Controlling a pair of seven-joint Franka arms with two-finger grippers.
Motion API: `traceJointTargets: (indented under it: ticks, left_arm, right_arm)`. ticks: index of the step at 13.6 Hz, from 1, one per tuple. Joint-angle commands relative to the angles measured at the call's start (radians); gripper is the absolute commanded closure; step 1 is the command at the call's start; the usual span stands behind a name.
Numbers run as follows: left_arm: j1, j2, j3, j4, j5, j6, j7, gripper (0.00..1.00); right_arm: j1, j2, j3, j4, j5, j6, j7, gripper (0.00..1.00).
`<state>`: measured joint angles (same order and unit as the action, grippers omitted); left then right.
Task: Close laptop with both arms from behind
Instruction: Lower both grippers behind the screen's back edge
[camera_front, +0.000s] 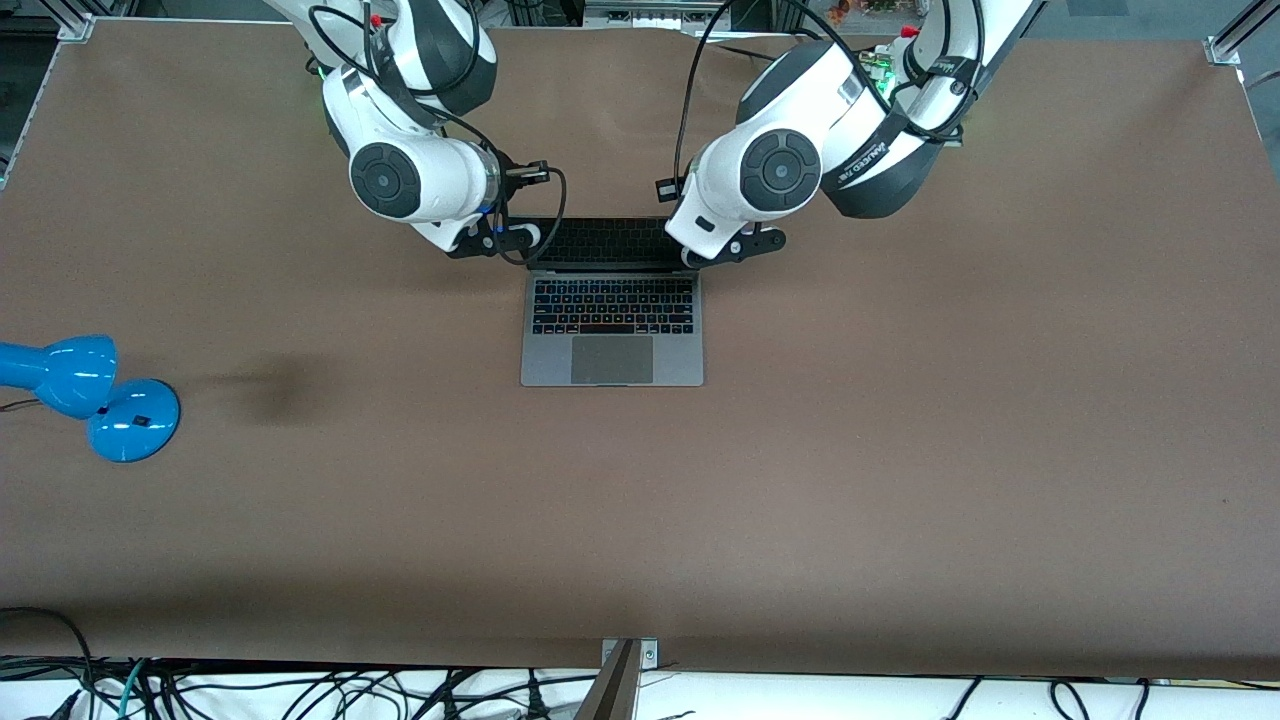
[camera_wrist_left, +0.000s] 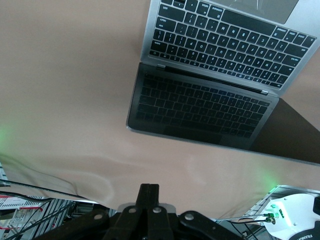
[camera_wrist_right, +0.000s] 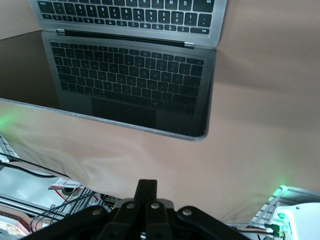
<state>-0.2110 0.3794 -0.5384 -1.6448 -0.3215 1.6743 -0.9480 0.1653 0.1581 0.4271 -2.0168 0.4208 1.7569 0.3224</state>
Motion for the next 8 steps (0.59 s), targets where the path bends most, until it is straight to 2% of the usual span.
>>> traceJointTargets:
  ticks: [1, 4, 8]
  left_arm:
    - [0.001, 0.018, 0.001, -0.007, -0.011, 0.024, -0.008, 1.0]
    - [0.001, 0.023, 0.0, -0.05, 0.012, 0.08, -0.008, 1.0]
    - [0.001, 0.052, 0.0, -0.059, 0.053, 0.114, -0.006, 1.0]
  right_arm:
    - [-0.001, 0.0, -0.005, -0.034, 0.009, 0.05, -0.058, 1.0]
    - [-0.007, 0.006, -0.008, -0.034, 0.006, 0.068, -0.069, 1.0]
    - [-0.016, 0.006, -0.033, -0.028, -0.004, 0.081, -0.127, 1.0]
